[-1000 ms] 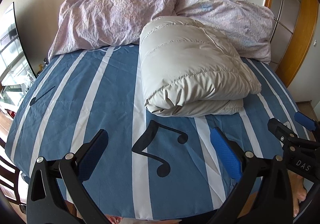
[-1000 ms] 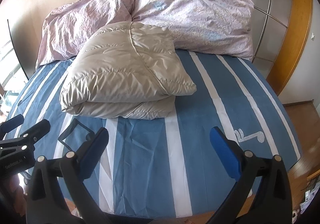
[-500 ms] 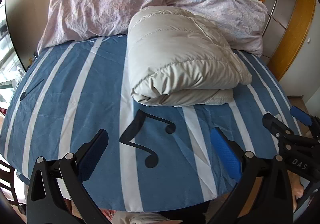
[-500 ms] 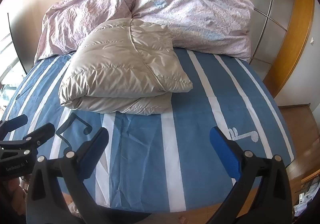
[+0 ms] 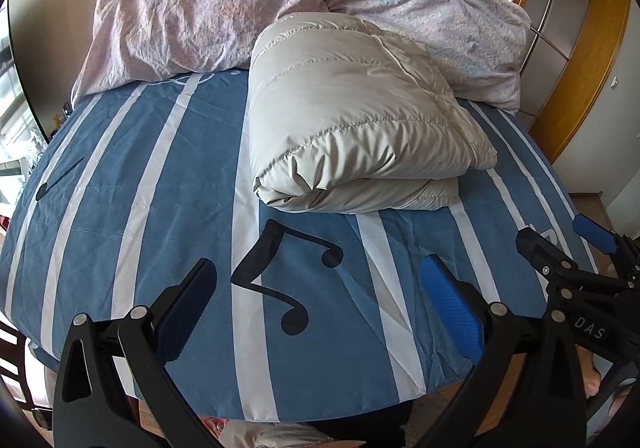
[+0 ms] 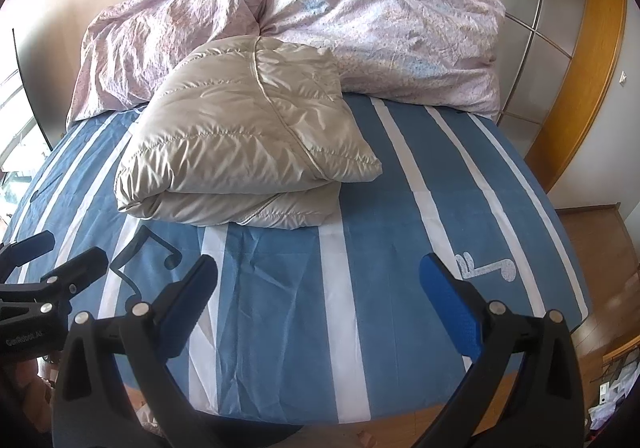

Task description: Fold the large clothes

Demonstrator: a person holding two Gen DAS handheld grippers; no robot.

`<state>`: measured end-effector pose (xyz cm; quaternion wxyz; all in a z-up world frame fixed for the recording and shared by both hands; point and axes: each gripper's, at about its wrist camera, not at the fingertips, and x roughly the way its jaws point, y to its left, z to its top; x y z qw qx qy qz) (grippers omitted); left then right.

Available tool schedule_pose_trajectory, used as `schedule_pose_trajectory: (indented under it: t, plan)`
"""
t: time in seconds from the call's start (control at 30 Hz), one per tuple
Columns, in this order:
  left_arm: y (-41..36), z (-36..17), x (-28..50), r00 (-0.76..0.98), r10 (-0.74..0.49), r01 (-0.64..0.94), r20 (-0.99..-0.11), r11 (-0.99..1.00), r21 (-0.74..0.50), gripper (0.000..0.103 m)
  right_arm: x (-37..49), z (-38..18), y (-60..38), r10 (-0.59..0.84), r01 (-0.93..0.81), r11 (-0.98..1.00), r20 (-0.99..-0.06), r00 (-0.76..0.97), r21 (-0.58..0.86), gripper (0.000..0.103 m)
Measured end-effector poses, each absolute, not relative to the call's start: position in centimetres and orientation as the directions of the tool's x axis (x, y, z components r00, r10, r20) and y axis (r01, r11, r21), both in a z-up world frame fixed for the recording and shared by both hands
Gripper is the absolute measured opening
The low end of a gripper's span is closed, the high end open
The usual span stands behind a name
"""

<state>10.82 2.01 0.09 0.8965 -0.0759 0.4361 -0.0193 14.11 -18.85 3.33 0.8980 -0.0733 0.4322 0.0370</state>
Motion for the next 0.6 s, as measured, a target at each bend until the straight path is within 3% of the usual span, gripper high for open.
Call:
schedule_pose_trajectory:
  t: [0.6]
  plan:
    - [1.98,0.28,10.73,0.619,-0.099,-0.037,-0.779,0.987,-0.156,0.102,14.16,3.34,-18.89,0.004,-0.128,0.987,-0.782,0.623,-0.098,0.101]
